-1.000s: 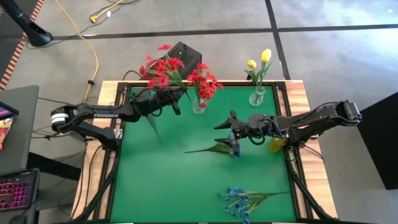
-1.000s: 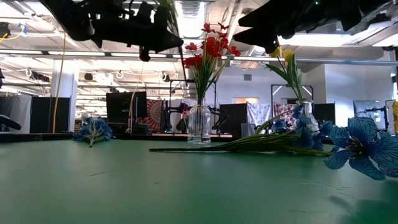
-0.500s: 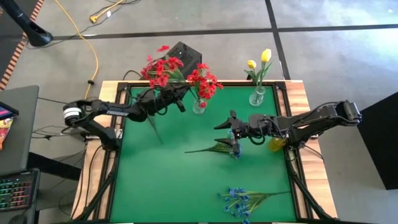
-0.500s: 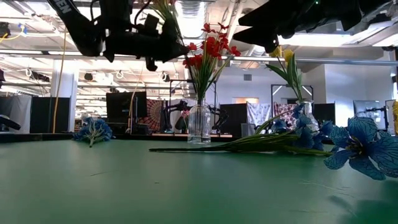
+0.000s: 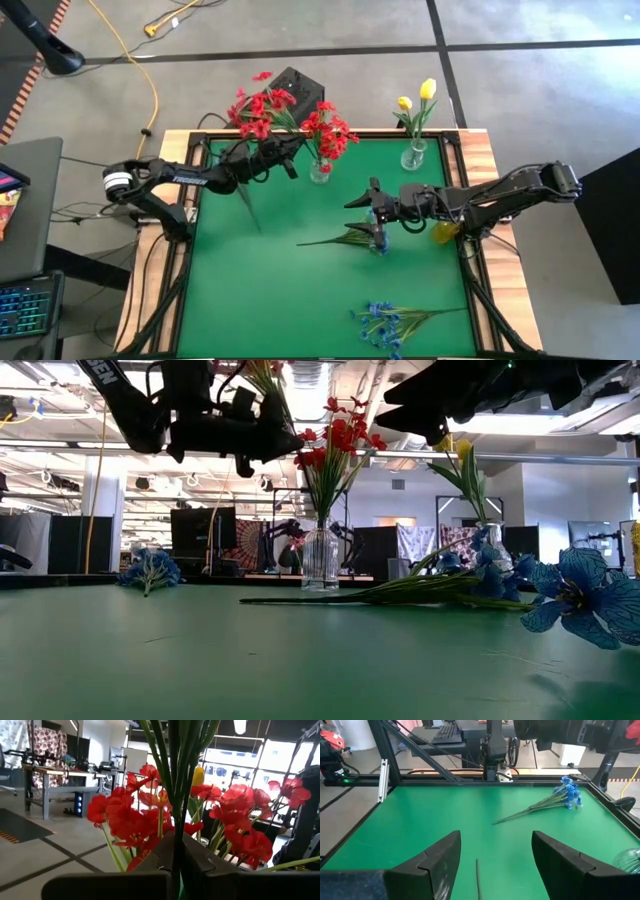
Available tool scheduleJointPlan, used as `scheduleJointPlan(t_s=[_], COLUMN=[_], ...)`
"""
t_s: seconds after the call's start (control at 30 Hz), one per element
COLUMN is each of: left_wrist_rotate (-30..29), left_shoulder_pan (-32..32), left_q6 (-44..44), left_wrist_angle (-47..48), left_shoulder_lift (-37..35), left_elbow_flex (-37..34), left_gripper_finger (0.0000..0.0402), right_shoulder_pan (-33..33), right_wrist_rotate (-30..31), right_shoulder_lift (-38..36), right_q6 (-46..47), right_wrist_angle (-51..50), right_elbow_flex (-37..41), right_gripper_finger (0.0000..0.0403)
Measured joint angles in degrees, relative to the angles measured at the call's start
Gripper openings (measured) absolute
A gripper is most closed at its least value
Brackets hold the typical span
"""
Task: Sort flowers into vase by color
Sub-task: Put the red flowers into the left white transparent vase
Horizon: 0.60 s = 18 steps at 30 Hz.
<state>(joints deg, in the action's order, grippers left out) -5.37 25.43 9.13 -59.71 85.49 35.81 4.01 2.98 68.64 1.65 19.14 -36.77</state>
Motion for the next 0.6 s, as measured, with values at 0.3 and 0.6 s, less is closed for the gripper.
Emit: scheduleJointPlan(t_s=[0.3,0.6], left_wrist_rotate=[0.0,0.4], left_shoulder_pan=[0.0,0.2], left_q6=[0.7,1.0], left_wrist_angle=[-2.7,-3.9], left_shoulder_lift=[3.8,6.4], left_elbow_flex=[0.1,0.1], left_gripper_finger=[0.0,0.0], right_shoulder_pan=[0.0,0.0], right_wrist_rotate=[0.0,0.0], right_shoulder_lift=[0.0,0.0], right_q6=[-0.2,-0.2], right_wrist_angle=[0.0,-0.3], right_elbow_flex=[0.0,0.0], right_gripper_finger=[0.027,0.027])
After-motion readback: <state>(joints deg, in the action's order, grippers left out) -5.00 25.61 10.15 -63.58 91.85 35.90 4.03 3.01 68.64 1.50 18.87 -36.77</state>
